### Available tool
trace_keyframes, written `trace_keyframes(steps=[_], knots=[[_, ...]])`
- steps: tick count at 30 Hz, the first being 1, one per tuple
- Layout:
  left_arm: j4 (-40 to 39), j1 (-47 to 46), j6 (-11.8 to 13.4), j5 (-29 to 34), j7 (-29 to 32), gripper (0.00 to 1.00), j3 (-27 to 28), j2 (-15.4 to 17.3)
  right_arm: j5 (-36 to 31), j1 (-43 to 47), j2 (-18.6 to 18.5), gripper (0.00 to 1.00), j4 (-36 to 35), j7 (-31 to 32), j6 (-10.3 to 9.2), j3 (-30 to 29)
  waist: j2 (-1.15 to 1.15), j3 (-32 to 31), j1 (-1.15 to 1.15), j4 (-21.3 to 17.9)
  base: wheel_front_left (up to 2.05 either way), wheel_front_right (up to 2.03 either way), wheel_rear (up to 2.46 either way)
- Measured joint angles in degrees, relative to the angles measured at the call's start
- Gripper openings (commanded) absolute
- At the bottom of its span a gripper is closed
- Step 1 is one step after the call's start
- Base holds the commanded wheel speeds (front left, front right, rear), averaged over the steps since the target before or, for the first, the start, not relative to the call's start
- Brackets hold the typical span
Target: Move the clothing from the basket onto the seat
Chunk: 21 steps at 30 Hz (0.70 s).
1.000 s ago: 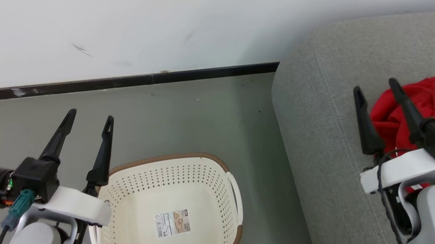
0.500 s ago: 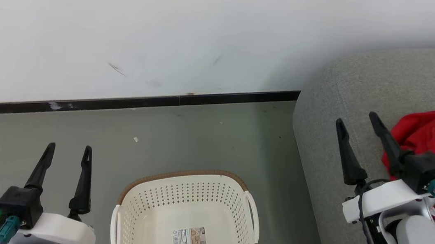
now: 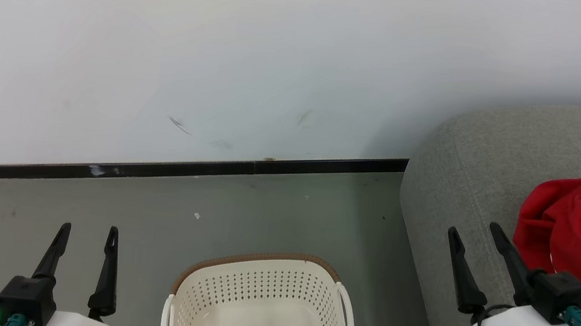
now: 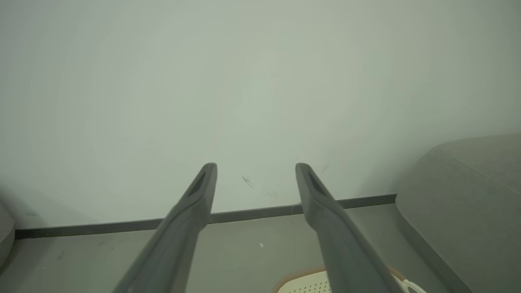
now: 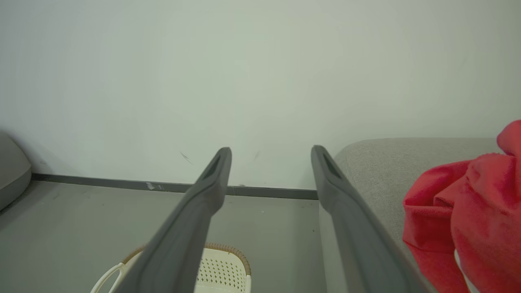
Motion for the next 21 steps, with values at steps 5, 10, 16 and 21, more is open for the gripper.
trace_keyframes(steps=[5,10,16,21], knots=[[0.6,1.6,-0.1,-0.3,0.0,1.00,0.2,0.0,0.0,3.0,0.5,1.00,-1.2,0.0,0.00,-1.3,0.00,-1.6,0.00,0.2,0.00,0.00,0.00],[0.9,2.5,-0.4,-1.1,-0.1,1.00,0.2,0.0,0.0,5.3,0.9,1.00,-1.9,0.0,0.00,-1.2,0.00,-2.9,0.00,0.2,0.00,0.00,0.00],[1.0,4.0,-0.4,-1.5,-0.3,1.00,0.7,-0.1,0.0,7.5,1.4,1.00,-2.5,0.0,0.00,-1.0,0.00,-4.1,0.00,0.1,0.00,0.00,0.00],[1.0,4.4,-0.5,-1.5,-0.3,1.00,0.7,0.0,0.0,8.9,1.6,1.00,-3.5,0.0,0.00,-1.1,0.00,-4.7,0.00,0.1,0.00,0.00,0.00]])
